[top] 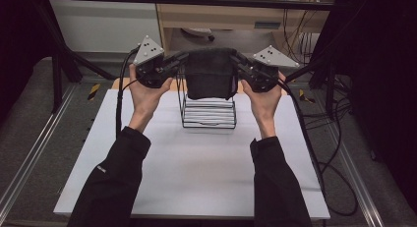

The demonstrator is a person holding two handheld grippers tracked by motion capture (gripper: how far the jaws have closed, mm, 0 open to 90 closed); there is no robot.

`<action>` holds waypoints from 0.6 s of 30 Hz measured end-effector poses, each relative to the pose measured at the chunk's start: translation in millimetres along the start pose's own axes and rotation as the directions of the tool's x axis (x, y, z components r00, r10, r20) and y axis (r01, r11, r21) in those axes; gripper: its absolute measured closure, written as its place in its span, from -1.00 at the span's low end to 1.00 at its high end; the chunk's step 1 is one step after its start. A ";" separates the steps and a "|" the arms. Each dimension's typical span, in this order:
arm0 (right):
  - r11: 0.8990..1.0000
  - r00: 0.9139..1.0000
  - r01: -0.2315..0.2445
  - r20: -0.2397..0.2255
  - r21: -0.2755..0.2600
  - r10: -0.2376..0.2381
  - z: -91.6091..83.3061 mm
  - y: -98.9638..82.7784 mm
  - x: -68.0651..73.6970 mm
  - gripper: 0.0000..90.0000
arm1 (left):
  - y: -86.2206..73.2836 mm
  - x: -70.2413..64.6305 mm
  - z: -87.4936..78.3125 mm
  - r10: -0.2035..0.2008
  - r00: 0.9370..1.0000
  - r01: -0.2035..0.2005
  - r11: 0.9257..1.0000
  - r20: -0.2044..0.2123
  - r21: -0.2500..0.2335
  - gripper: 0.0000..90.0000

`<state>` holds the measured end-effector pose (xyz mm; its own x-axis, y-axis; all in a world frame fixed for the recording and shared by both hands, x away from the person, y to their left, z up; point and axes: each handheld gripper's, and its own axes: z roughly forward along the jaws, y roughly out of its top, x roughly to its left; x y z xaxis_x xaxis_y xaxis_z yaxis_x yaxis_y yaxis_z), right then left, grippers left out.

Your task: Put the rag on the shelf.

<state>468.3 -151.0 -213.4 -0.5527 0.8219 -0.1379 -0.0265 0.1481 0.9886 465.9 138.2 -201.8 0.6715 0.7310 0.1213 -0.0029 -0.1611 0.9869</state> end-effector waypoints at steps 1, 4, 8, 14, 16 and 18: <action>1.000 1.000 0.000 0.000 -0.002 0.000 -0.6 -0.5 0.6 0.75 | -0.9 -0.5 -0.8 -0.002 1.000 0.002 1.000 0.002 -0.002 0.86; 1.000 1.000 0.004 -0.003 -0.005 -0.004 -3.0 -2.8 2.7 0.75 | -4.7 -1.9 -2.7 -0.004 1.000 0.004 1.000 0.004 -0.004 0.86; 1.000 1.000 0.014 -0.005 -0.005 -0.014 -6.1 -7.4 6.4 0.75 | -10.5 -6.3 -5.4 0.011 1.000 -0.011 1.000 -0.001 -0.004 0.86; 1.000 1.000 0.019 -0.013 -0.006 -0.019 -11.4 -18.2 11.5 0.75 | -22.7 -11.7 -9.0 0.013 1.000 -0.013 1.000 0.004 -0.002 0.86; 1.000 1.000 0.023 -0.018 -0.005 -0.023 -13.1 -21.9 12.6 0.75 | -25.8 -12.1 -9.6 0.012 1.000 -0.012 1.000 0.010 0.002 0.86; 1.000 1.000 0.020 -0.021 0.000 -0.020 -14.6 -24.2 13.8 0.75 | -28.3 -13.0 -10.1 0.007 1.000 -0.007 1.000 0.012 0.005 0.86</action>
<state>449.2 -151.3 -238.3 -0.5695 0.8070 -0.1565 -0.0378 0.1644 0.9857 449.8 139.9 -230.2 0.6806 0.7216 0.1269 -0.0041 -0.1694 0.9855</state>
